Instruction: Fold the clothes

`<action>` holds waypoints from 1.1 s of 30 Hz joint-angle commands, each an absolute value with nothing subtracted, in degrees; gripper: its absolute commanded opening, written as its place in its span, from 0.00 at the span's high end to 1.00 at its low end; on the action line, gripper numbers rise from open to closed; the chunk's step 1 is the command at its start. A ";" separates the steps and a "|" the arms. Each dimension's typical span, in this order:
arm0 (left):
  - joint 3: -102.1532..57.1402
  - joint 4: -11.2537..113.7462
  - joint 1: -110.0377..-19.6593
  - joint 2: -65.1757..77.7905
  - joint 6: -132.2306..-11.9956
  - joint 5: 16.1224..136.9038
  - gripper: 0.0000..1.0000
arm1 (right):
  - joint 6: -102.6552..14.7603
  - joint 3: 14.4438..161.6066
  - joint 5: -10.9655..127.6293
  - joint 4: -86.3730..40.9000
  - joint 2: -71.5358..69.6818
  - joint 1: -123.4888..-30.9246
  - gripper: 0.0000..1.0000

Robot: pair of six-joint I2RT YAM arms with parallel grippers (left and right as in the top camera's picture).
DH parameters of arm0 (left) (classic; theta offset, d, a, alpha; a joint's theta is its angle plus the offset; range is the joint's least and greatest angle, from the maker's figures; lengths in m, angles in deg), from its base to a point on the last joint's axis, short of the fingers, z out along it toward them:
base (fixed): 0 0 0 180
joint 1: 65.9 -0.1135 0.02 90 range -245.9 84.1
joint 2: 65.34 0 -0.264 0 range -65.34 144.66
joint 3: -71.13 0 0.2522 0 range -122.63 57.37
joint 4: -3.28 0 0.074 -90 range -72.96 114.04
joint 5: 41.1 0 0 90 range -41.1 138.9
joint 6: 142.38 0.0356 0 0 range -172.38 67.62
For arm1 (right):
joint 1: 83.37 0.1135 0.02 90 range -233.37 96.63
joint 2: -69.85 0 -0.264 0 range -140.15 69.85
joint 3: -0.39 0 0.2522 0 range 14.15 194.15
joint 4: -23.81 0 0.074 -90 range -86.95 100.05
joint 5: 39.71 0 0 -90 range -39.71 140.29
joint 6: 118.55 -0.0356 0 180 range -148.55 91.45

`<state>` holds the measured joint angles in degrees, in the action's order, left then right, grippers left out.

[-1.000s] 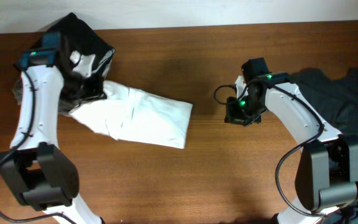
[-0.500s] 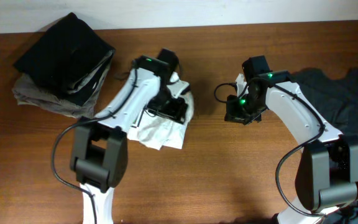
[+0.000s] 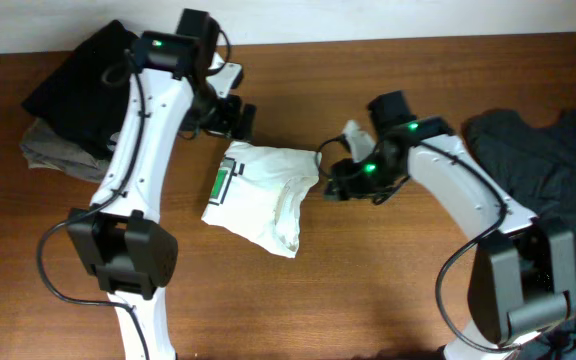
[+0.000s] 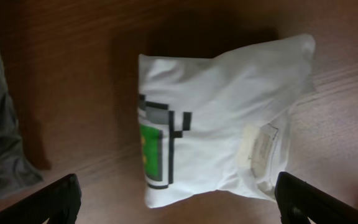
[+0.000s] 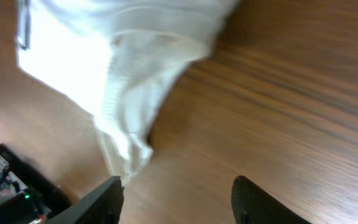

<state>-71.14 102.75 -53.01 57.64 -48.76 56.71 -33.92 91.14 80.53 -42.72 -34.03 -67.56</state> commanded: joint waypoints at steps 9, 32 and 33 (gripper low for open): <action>-54.16 98.14 -55.35 57.55 -47.51 58.39 0.29 | -52.03 91.95 70.52 -30.03 -45.07 -56.21 0.85; -33.43 78.69 -61.58 57.46 -45.63 85.30 0.01 | -46.92 94.57 79.74 -28.36 -45.90 -63.01 0.73; -33.43 78.03 -61.56 57.68 -45.68 85.91 0.01 | -48.54 94.57 80.11 -27.42 -47.34 -63.01 0.76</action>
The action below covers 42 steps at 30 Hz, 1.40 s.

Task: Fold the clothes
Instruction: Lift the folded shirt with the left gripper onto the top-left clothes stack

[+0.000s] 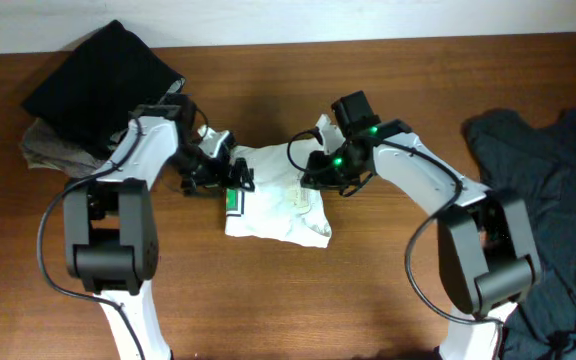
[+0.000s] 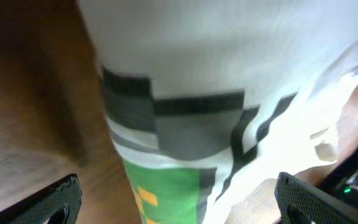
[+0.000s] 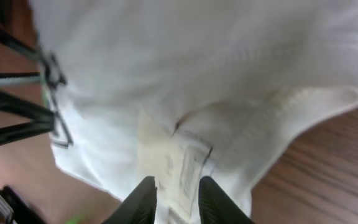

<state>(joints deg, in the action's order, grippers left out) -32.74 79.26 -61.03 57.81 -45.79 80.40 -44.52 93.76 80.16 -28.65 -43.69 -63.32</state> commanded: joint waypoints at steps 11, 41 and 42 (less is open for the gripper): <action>-33.39 75.91 -61.12 69.35 -46.68 97.71 0.43 | -55.25 94.57 79.85 -25.89 -52.74 -63.03 0.82; -80.12 66.93 -87.63 69.48 -76.80 89.54 1.00 | -49.78 97.22 76.57 -41.28 -29.83 -73.22 0.88; -78.90 70.32 -89.23 70.23 -76.80 87.31 0.98 | -49.81 97.22 76.57 -41.28 -29.83 -73.22 0.88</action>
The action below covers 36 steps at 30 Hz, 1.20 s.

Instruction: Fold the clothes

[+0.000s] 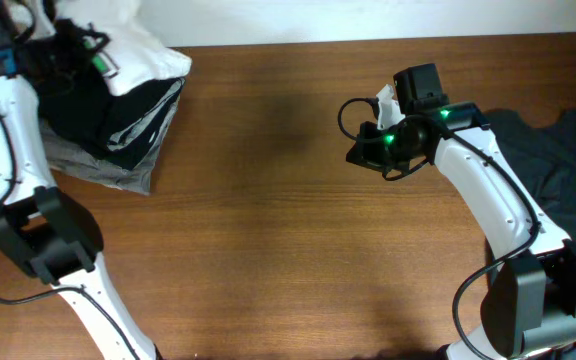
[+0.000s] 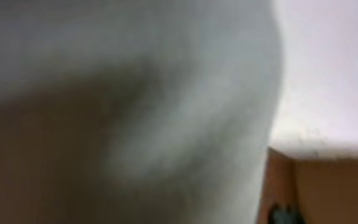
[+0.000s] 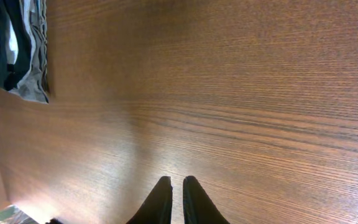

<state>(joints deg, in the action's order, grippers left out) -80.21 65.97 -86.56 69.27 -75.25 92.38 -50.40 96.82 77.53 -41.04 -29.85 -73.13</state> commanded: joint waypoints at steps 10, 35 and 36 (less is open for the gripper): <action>-77.50 83.39 -100.97 70.62 -64.32 95.77 0.01 | -48.25 97.22 76.57 -42.29 -29.83 -73.22 0.88; -78.64 109.96 -55.66 34.08 -34.99 62.57 0.01 | -43.79 107.79 66.10 -45.98 -2.03 -73.26 0.01; -78.64 109.94 -55.66 34.08 -34.99 62.57 0.01 | -43.79 107.79 66.15 -46.20 -2.03 -73.26 0.01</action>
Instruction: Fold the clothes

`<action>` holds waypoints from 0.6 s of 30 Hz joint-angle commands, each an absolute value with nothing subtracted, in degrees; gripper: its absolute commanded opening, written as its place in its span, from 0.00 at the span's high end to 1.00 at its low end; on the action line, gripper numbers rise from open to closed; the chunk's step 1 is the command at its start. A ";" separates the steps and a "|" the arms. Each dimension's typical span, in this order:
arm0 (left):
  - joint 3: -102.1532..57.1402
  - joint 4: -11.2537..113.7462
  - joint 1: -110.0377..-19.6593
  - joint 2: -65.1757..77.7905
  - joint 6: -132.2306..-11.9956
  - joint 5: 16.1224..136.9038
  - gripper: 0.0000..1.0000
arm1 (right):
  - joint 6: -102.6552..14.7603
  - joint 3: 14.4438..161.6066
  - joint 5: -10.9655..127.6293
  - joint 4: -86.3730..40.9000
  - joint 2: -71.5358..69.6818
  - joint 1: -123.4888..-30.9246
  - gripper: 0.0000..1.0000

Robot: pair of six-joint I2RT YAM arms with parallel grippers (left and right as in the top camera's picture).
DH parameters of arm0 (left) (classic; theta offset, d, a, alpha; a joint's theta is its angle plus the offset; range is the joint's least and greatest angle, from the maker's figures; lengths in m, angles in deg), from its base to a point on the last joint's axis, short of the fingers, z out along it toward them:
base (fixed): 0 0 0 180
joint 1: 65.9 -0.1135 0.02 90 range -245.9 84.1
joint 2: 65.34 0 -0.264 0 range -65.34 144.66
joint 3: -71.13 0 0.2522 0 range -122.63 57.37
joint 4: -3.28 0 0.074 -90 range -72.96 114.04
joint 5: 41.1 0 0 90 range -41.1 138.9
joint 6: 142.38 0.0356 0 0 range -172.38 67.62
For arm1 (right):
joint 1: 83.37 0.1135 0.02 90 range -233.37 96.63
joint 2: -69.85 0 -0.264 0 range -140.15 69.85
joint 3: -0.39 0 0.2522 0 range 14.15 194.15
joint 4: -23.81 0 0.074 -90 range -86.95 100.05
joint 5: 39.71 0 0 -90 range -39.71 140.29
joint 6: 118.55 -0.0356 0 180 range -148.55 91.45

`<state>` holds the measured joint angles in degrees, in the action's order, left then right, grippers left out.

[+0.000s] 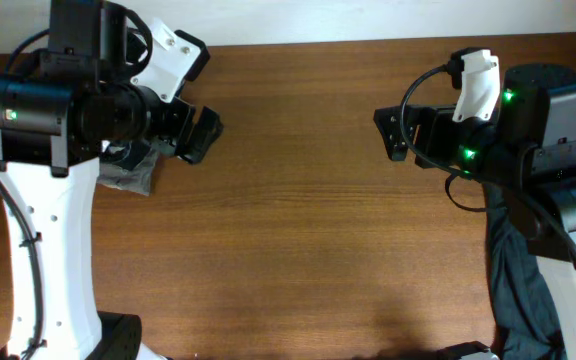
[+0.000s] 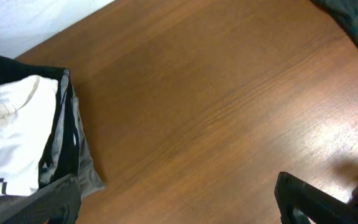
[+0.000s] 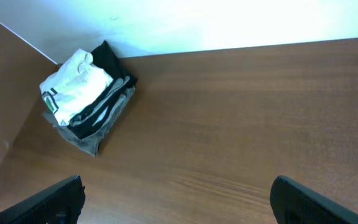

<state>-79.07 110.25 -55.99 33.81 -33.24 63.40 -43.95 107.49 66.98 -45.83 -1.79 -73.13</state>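
The folded white shirt (image 2: 8, 134) with a green print lies on top of a stack of folded clothes (image 3: 95, 106) at the table's far left. Black and grey garments lie under it. The white shirt (image 3: 73, 87) also shows in the right wrist view. In the overhead view my left arm hides most of the stack, with only a grey edge (image 1: 130, 180) showing. My left gripper (image 1: 194, 135) is high above the table, right of the stack, open and empty. My right gripper (image 1: 398, 135) is raised at the right, also open and empty.
An unfolded dark grey garment (image 1: 513, 280) lies at the table's right side, partly under my right arm; its edge (image 2: 353, 18) shows in the left wrist view. Bare brown tabletop (image 1: 298, 220) spans the middle. A white wall runs along the far edge.
My left gripper was pressed against the white shirt over the stack; now it is open, raised and away from it. My right gripper was shut low over the table; now it is open and high.
The folded white shirt lay mid-table with both grippers open beside it. Then both were at its edges. Then the shirt was at the far-left stack with my left gripper, the right one shut over bare wood. Now it rests on the stack, both arms raised.
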 commanded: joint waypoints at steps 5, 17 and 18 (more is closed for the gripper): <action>-78.64 109.94 -55.66 34.08 -34.99 62.57 0.01 | -43.79 107.79 66.10 -49.24 -2.03 -73.26 0.01; -78.64 109.94 -55.66 34.08 -34.99 62.57 0.01 | -23.90 103.40 54.08 -44.80 13.97 -74.09 0.01; -78.64 109.94 -55.66 34.08 -34.99 62.57 0.01 | -20.19 96.95 54.06 -38.62 18.60 -74.14 0.01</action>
<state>-78.96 110.18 -55.92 33.84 -34.22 62.98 -30.18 105.37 56.64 -45.54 12.59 -73.61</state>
